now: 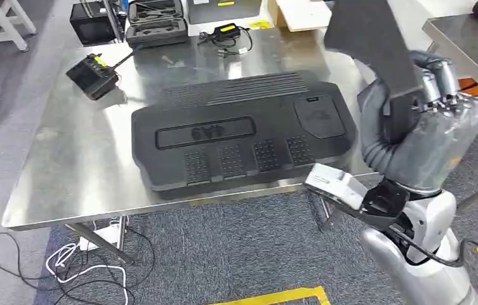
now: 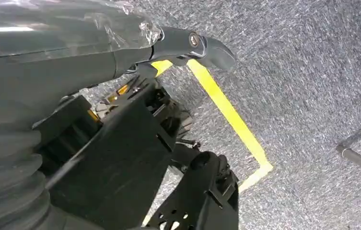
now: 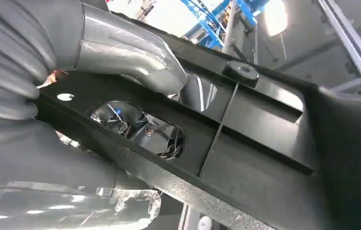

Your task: Take the parts from the cabinet and place them on the table.

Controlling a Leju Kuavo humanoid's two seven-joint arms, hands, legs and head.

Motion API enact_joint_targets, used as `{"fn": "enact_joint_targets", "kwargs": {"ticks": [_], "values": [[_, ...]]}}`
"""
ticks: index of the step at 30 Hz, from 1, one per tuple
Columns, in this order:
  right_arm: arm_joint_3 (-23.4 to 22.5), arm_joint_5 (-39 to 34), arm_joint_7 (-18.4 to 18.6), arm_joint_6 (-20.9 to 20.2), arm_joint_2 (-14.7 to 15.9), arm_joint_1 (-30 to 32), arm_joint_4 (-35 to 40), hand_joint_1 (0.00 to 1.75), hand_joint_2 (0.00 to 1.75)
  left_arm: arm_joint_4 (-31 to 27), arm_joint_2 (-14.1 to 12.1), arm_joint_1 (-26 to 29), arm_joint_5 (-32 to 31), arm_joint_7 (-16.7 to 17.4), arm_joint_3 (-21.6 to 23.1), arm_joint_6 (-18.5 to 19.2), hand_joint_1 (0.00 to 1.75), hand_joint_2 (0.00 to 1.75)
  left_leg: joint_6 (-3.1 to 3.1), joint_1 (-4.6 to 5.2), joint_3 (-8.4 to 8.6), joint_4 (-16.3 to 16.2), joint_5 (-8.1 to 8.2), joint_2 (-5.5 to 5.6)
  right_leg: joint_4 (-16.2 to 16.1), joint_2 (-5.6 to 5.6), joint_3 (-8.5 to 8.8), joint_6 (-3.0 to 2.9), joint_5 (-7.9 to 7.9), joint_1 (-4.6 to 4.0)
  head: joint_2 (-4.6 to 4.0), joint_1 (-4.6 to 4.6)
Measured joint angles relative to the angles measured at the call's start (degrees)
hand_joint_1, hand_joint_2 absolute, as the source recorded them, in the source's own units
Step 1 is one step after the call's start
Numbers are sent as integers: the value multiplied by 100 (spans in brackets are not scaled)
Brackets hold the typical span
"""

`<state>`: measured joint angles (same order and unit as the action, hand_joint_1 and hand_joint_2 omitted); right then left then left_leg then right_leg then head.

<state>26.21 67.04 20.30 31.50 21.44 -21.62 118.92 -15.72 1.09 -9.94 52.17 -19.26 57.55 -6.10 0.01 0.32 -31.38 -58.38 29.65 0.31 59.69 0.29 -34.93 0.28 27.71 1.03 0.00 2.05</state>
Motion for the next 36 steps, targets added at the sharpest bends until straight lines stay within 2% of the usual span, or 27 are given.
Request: {"fn": "enact_joint_targets", "kwargs": {"ticks": [1, 2, 4, 5, 6, 7, 8, 10, 11, 12, 15, 16, 17, 18, 20, 21, 22, 23, 24, 25, 26, 27, 28, 31, 33, 35, 36], "values": [[0, 0, 0, 0, 0, -13, 0, 175, 175, 0, 0, -4, 0, 0, 0, 0, 0, 175, -41, -17, 2, -110, 81, 3, -29, -10, 41, -28, -3, 33, 0, 7], [0, -2, 0, 0, 0, -21, 0, 175, 175, 0, 0, -11, 0, 0, 0, 0, 0, 175, -73, -11, -94, -314, 193, -4, -31, -16, 60, -54, 14, 42, 0, -46], [9, -2, 0, 0, -4, -28, -11, 175, 175, 0, 0, 1, 0, 2, 0, 0, 0, 175, -130, -49, -595, -1277, 609, -5, -30, -34, 100, -110, 56, 36, 0, -127], [11, -2, 0, 0, -4, -28, -20, 175, 175, 0, 0, 12, 0, 2, 0, 0, 0, 175, -141, -59, -823, -1659, 710, -5, -29, -34, 117, -120, 74, 31, 0, -140], [20, -2, 0, 0, -4, -27, -30, 175, 175, 0, 0, 25, 0, 2, 0, 0, 0, 175, -143, -64, -1001, -1871, 665, -5, -29, -32, 148, -120, 98, 30, 0, -153], [30, -2, 0, 2, -4, -27, -39, 175, 175, 0, 0, 29, 0, 2, 0, 0, 0, 175, -132, -63, -988, -1754, 502, -5, -29, -26, 185, -115, 122, 30, 0, -159], [37, -2, 0, 2, -7, -28, -42, 175, 175, 0, 0, 27, 0, 2, 0, 0, 0, 175, -115, -63, -878, -1440, 259, -5, -29, -17, 227, -108, 151, 28, 0, -177], [39, -2, 0, 2, -7, -33, -42, 175, 175, 0, -2, 24, 0, 2, 0, 0, 0, 175, -40, -44, -450, -382, -352, -4, -32, -12, 344, -77, 217, 27, 0, -201], [39, -2, 0, 4, -7, -36, -44, 175, 175, 0, -2, 24, 2, 2, 0, 0, 0, 175, -3, -30, -359, -138, -360, 1, -47, -14, 365, -65, 241, 37, 0, -205], [42, -2, 0, 7, -9, -54, -50, 175, 175, 0, -4, 20, 4, 5, 0, 0, 0, 175, 15, 17, -315, -41, -310, 0, -52, 3, 379, -26, 262, 10, 0, -218], [44, -4, 0, 9, -11, -56, -61, 175, 175, 0, -4, 19, 2, 9, 0, 0, 0, 175, 66, 44, -316, -31, -290, 4, -146, -4, 413, 65, 250, 45, 0, -219], [44, -7, 0, 9, -11, -61, -61, 175, 175, 0, -4, 16, 2, 9, 0, 0, 0, 175, 107, -19, -261, 57, -321, 3, -149, -7, 436, 96, 275, 20, 0, -212], [42, -7, 0, 9, -11, -61, -63, 175, 175, 0, -7, 14, 2, 9, 0, 0, 0, 175, 117, -36, -207, 125, -339, -9, -77, -15, 438, 101, 301, 43, 0, -210], [42, -7, 0, 11, -11, -81, -66, 175, 175, 0, -11, 6, 7, 9, 0, 0, 0, 175, 171, -39, -164, 161, -334, -14, 259, -14, 282, 97, 506, 34, 0, -177], [44, -7, 0, 11, -11, -74, -72, 175, 175, 0, -11, 4, 4, 9, 0, 0, 0, 175, 198, -37, -149, 160, -312, -17, 1064, -12, -165, 126, 872, 30, 0, -124], [44, -13, 0, 13, -11, -66, -81, 175, 175, 0, -11, 9, 4, 9, 0, 2, 0, 175, 203, -36, -144, 155, -291, -17, 1578, -12, -487, 148, 1003, 30, 0, -94], [44, -26, 0, 17, -11, -66, -89, 175, 175, 0, -11, 11, 7, 9, 0, 2, 0, 175, 202, -37, -139, 143, -271, -16, 1732, -13, -632, 154, 960, 34, 0, -68], [44, -28, 0, 20, -11, -67, -96, 175, 175, 0, -11, 11, 7, 9, 0, 2, 0, 175, 191, -40, -121, 133, -246, -12, 1628, -16, -634, 161, 796, 42, 0, -39], [44, -33, 0, 26, -11, -70, -105, 175, 175, 0, -11, 10, 7, 9, 0, 2, 0, 175, 181, -44, -97, 123, -218, -7, 1344, -17, -547, 159, 562, 50, 0, -13], [44, -46, -4, 35, -13, -76, -112, 175, 175, 0, -11, 10, 7, 9, 0, 4, 0, 175, 155, -56, -56, 94, -171, 1, 802, -20, -323, 160, 211, 54, -2, 11], [44, -55, -6, 41, -13, -83, -118, 175, 175, -2, -11, 10, 7, 9, 0, 4, 0, 175, 126, -68, -24, 61, -122, 5, 342, -28, -130, 163, -46, 55, 0, 30], [48, -83, -7, 61, -15, -89, -146, 175, 175, 0, -15, 7, 9, 9, 0, 2, 0, 175, 64, -53, -24, 23, -61, 13, 91, -41, -7, 164, 10, 35, 0, 72], [50, -112, -11, 81, -15, -100, -149, 175, 175, 0, -15, -1, 7, 9, 0, 2, 0, 175, 25, -28, -52, -52, -28, 16, 8, -14, -5, 96, -12, 28, 0, 94], [50, -190, -13, 114, -15, -103, -186, 175, 175, 0, -15, 4, 7, 9, 0, -11, 0, 175, -16, -28, -15, 5, -16, 9, 40, 8, -19, 21, 25, 10, 0, 11], [55, -249, -31, 144, -17, -140, -210, 175, 175, 0, -17, -6, 7, 9, 0, -35, 0, 175, -89, -37, -29, -183, 120, 6, 14, -5, 38, -41, 41, 49, 0, -13], [57, -275, -37, 168, -22, -159, -229, 175, 175, 0, -17, -4, 2, 9, 0, -35, 0, 175, -136, -54, -357, -804, 401, -1, 13, -23, 74, -97, 77, 44, 0, -122], [59, -280, -39, 175, -22, -158, -240, 175, 175, 0, -17, 11, 2, 11, 0, -35, 0, 175, -151, -63, -628, -1290, 587, -1, 14, -26, 92, -120, 99, 34, 0, -131]]}}
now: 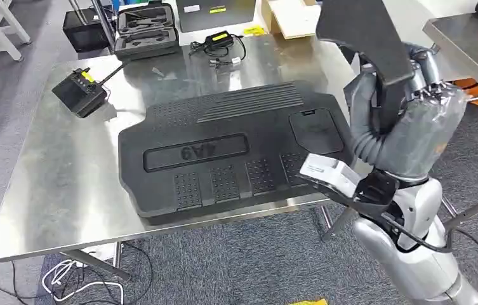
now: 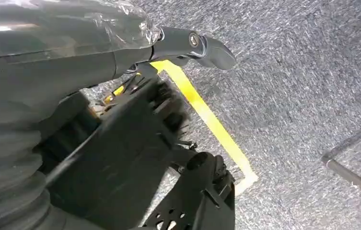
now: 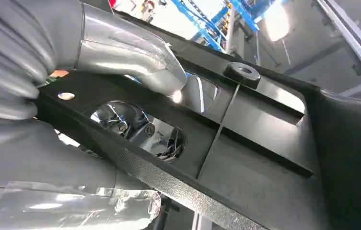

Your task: Take the parts from the cabinet and place them on the table.

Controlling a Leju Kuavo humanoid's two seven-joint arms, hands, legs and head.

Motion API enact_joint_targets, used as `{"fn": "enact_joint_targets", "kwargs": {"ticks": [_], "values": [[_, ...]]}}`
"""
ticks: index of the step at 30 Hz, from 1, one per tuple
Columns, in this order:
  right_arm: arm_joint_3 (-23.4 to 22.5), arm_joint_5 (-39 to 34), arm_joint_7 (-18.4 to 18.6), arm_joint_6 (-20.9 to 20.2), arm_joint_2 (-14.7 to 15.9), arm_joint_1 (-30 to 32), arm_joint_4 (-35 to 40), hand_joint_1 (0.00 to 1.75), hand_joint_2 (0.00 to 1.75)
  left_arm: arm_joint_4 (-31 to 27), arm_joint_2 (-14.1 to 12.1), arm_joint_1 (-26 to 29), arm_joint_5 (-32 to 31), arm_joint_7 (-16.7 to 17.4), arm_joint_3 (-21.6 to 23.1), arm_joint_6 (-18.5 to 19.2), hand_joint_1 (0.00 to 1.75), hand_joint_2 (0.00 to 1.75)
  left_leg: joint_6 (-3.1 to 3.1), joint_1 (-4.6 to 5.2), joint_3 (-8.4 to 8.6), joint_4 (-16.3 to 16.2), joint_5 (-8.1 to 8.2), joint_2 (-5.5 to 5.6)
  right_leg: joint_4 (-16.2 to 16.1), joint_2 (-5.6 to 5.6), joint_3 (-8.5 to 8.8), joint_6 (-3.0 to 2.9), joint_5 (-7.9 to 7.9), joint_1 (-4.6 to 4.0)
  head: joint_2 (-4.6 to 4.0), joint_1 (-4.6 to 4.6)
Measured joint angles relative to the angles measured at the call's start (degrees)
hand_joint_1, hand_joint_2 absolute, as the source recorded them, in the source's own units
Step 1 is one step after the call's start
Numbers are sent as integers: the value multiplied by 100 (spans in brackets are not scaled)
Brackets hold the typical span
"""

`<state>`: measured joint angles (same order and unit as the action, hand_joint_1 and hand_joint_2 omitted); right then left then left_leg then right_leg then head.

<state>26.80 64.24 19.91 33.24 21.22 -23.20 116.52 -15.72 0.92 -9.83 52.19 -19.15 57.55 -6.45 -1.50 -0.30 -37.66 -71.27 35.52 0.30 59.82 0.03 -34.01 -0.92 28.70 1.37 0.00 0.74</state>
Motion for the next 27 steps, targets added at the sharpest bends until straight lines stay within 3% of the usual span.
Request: {"fn": "enact_joint_targets", "kwargs": {"ticks": [1, 2, 3, 6, 7, 9, 10, 11, 20, 21, 27], "values": [[2, -13, 0, 4, -2, 3, -20, 175, 175, 0, 0, 17, -2, 0, 0, 0, 0, 175, -5, -1, -241, -389, 78, 0, 1, 0, 23, -8, 18, -8, 0, -18], [7, -13, 0, 4, -2, 4, -35, 175, 175, 0, 0, 28, -4, 4, 0, -2, 0, 175, 9, 1, -393, -546, 19, 0, 1, 5, 56, -11, 44, -13, -2, -33], [13, -13, 0, 4, -2, 7, -48, 175, 175, 0, 0, 27, -4, 18, 0, -20, 0, 175, 42, 8, -356, -336, -219, 0, 1, 14, 103, -6, 69, -22, 0, -46], [17, -13, 0, 4, -2, 7, -61, 175, 175, 0, 0, 21, -2, 20, 0, -83, 0, 175, 214, 81, 124, 971, -1045, 11, -9, 25, 222, 13, 150, -37, 0, -87], [17, -13, 0, 7, -2, 3, -68, 175, 175, 0, -22, 17, -2, 31, 0, -94, 0, 175, 262, 98, 191, 1046, -950, 18, -19, 23, 231, 38, 165, -53, 0, -48], [20, -24, 4, 7, -7, 17, -74, 175, 175, -2, -17, 12, -35, 37, 0, -94, 0, 175, 288, 146, 195, 1178, -954, 9, -27, 39, 204, 92, 160, -4, 0, -101], [20, -24, 0, 7, -9, 23, -76, 175, 175, -2, -17, 17, -53, 35, 0, -94, 0, 175, 241, 114, 208, 1227, -967, 6, 6, 30, 210, 85, 206, -52, 0, -92], [20, -24, 2, 7, -9, 34, -76, 175, 175, -2, -20, 12, -63, 35, 0, -94, 0, 175, 158, 99, 210, 1219, -936, 5, -7, 27, 223, 68, 211, -45, 0, -105], [15, -81, -98, 48, -33, 18, -94, 169, 175, -15, -24, -21, -162, 68, 13, -144, 0, 175, 197, 95, 212, 1212, -912, 16, -109, 21, 281, 108, 188, -51, 0, -44], [26, -59, -129, 42, -41, 7, -109, 171, 175, -15, -24, -21, -155, 79, 13, -162, 0, 0, 199, 95, 213, 1212, -911, 16, -110, 21, 282, 109, 188, -52, 0, -46], [107, 338, -221, -55, -127, -89, -271, 175, 175, -31, -22, -22, -103, 114, 13, -212, 0, 0, 199, 94, 224, 1212, -911, 16, -112, 21, 288, 115, 184, -57, 0, -46]]}}
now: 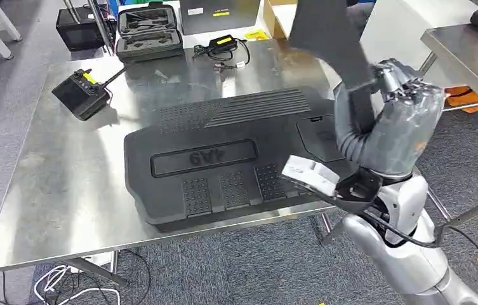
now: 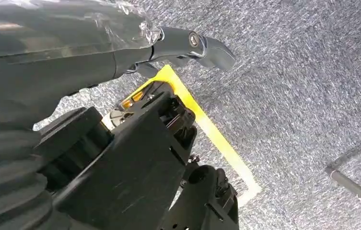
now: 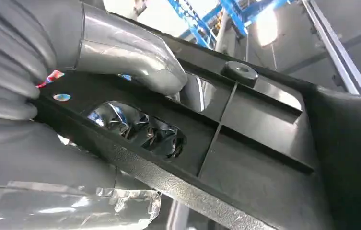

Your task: Take the parts from the cabinet and place them on the table.

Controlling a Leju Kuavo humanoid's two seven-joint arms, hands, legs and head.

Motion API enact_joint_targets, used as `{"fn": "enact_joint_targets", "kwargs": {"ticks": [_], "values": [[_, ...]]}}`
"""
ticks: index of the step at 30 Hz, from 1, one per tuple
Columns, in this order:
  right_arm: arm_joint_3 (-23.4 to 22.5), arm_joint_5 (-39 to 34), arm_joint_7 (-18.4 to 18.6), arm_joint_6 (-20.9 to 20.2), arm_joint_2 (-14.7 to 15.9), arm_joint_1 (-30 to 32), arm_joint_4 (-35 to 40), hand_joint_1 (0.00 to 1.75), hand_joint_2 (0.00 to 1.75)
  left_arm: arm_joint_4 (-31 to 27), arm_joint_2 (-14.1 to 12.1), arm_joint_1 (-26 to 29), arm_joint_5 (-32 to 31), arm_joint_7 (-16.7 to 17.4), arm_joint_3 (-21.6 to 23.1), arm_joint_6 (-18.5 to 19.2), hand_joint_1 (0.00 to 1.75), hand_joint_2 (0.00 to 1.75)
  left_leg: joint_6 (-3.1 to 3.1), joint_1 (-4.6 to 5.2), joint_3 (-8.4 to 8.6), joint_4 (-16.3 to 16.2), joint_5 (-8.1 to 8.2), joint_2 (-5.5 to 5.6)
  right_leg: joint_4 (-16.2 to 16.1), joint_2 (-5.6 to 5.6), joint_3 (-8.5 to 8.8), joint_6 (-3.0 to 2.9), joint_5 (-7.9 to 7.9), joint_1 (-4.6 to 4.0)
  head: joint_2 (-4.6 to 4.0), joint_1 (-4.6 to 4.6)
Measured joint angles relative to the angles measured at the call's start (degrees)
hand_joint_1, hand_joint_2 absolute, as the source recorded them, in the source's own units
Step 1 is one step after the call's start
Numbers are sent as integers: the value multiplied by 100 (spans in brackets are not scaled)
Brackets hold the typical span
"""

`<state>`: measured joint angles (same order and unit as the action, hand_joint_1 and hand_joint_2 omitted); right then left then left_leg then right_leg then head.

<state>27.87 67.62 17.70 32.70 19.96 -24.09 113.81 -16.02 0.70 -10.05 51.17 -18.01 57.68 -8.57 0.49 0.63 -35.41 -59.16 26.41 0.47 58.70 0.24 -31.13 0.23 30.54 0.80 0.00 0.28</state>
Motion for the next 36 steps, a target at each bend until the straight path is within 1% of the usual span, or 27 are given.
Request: {"fn": "enact_joint_targets", "kwargs": {"ticks": [1, 2, 4, 8, 12, 14, 19, 23, 25, 27, 32, 36], "values": [[15, 107, -2, -22, -20, -23, -39, 175, 175, -2, 0, 0, -2, 0, 0, -18, 0, 0, 0, -2, 3, 1, 0, 0, 0, 0, 1, 0, 0, -2, 0, -2], [33, 210, -2, -46, -39, -47, -70, 171, 175, -2, 0, 0, 0, 7, 0, -33, 0, 0, 0, -4, 6, 3, 0, 0, 0, 0, 4, 0, 0, -4, 0, -2], [59, 350, -2, -79, -79, -92, -133, 175, 175, -2, 0, 0, 0, 24, 0, -50, 0, 0, 0, -6, 10, 8, 0, 0, 0, 0, 4, 0, 0, -6, 0, -2], [120, 580, -2, -155, -158, -184, -256, 175, 175, -2, 0, -1, -4, 61, 0, -63, 0, 0, 0, -7, 14, 21, 0, 0, 0, 0, 3, -2, 2, -8, 0, -2], [289, 1100, -13, -332, -276, -460, -501, 175, 175, -4, 0, -15, -6, 101, 0, -66, 0, 0, -2, -8, 18, 27, -1, -1, 0, 1, 3, -2, 2, -10, 0, -2], [448, 1314, 7, -422, -381, -679, -693, 175, 175, -7, 2, -38, -6, 101, 0, -85, 0, 0, -4, -11, 18, 30, -2, 0, 1, 0, 4, -3, 2, -13, 0, 0], [853, 1467, -37, -564, -628, -1075, -1096, 175, 175, -17, 2, -67, -28, 142, 0, -70, 0, 0, -5, -15, 17, 33, -3, 0, 1, 0, 5, -3, 2, -18, 0, -2], [1357, 1598, -107, -665, -909, -1433, -1587, 175, 175, -48, 4, -97, -72, 190, 0, -61, 0, 0, -5, -19, 18, 33, -3, 2, 1, -3, 5, -4, 4, -21, 0, -2], [1506, 1598, -114, -686, -1015, -1536, -1751, 175, 175, -52, 4, -93, -72, 201, 0, -61, 0, 0, -5, -18, 16, 33, -3, 5, 2, -5, 5, -6, 5, -21, 0, -2], [1750, 1602, -179, -745, -1149, -1693, -2035, 175, 175, -55, 4, -95, -63, 199, 0, -70, 0, 0, -5, -18, 16, 35, -3, 3, 2, -2, 5, -7, 5, -21, 0, -2], [2195, 1673, -159, -780, -1460, -1909, -2626, 175, 175, -55, 15, -89, -48, 190, 0, -98, 0, 0, -5, -19, 15, 35, -3, 5, 1, -6, 5, -6, 8, -21, 0, -2], [2398, 1675, -138, -778, -1618, -1990, -2955, 175, 175, -55, 17, -87, -37, 188, 0, -107, 0, 0, -5, -18, 14, 35, -3, 5, 0, -4, 5, -6, 8, -21, 0, -4]]}}
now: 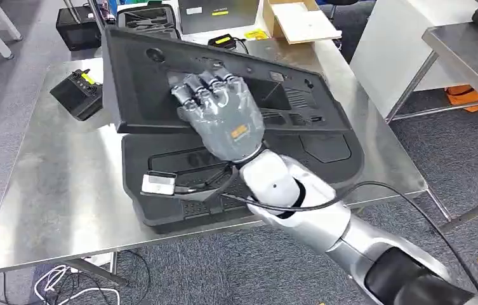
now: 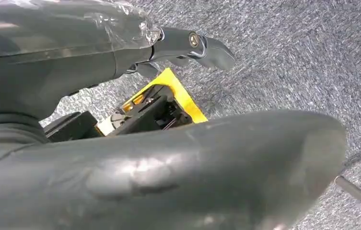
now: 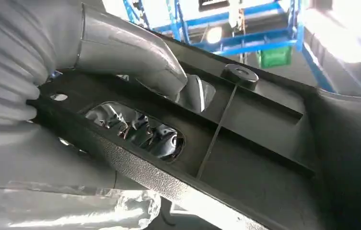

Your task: Take the parts from the cabinet and place them on the table.

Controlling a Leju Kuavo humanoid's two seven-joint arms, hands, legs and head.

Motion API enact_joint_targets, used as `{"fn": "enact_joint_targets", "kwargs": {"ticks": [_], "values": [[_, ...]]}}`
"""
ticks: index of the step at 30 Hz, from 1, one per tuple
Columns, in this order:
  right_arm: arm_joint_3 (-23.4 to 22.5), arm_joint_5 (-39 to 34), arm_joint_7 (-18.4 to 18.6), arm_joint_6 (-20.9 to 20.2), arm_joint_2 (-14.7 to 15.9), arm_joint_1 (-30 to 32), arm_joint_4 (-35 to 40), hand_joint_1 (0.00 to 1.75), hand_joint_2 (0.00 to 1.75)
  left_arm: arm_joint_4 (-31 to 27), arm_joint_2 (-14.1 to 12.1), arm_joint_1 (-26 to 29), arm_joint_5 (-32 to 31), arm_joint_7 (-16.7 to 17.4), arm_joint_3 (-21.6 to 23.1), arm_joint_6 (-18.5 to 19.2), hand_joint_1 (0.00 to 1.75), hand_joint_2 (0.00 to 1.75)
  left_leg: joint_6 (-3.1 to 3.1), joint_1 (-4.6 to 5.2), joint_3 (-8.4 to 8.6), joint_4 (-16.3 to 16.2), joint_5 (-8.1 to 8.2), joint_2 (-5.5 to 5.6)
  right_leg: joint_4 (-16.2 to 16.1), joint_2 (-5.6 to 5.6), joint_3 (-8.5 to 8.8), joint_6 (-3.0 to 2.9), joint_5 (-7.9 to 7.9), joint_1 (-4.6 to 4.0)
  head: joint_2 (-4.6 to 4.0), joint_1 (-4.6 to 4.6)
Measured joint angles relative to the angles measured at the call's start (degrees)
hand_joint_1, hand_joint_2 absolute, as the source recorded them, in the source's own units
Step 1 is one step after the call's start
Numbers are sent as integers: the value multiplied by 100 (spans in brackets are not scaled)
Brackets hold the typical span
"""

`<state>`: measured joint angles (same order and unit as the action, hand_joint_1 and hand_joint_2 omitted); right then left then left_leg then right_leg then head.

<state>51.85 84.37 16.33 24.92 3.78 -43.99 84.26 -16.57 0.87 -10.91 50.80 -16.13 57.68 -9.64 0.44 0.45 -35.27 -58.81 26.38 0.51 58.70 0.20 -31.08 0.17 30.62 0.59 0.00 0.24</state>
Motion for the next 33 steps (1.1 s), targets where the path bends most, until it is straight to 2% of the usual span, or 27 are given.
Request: {"fn": "enact_joint_targets", "kwargs": {"ticks": [4, 10, 15, 26, 33], "values": [[157, 0, 90, -273, -171, -120, -400, 175, 175, 0, 0, 1, 33, 7, 0, -26, 0, 0, 0, 0, 1, 0, 0, -1, -1, 2, 0, 0, 0, 0, 0, 0], [374, 61, 645, -291, -472, -237, -1244, 175, 175, 0, 4, 12, 94, 24, 0, -50, 0, 0, 0, -1, 0, 0, 0, -1, -1, 0, -1, 0, 0, -1, 0, 0], [463, 92, 977, -540, -607, -350, -1722, 175, 175, 0, 4, 32, 138, 46, 0, -41, 0, 0, 0, -1, 0, -1, 0, -1, -2, 1, -1, 0, 0, 0, 0, 2], [557, 98, 1174, -996, -824, -485, -2343, 175, 175, 0, 4, 33, 151, 59, 0, 11, 0, 0, 0, -1, 1, -1, 0, -3, -3, 3, -2, 0, 0, 0, 0, 0], [629, 99, 1161, -1032, -909, -584, -2649, 175, 175, 0, 4, 32, 146, 109, 2, 53, 0, 0, 0, -1, 2, -1, 0, -4, -3, 3, -1, 0, 0, 0, 0, 0]]}}
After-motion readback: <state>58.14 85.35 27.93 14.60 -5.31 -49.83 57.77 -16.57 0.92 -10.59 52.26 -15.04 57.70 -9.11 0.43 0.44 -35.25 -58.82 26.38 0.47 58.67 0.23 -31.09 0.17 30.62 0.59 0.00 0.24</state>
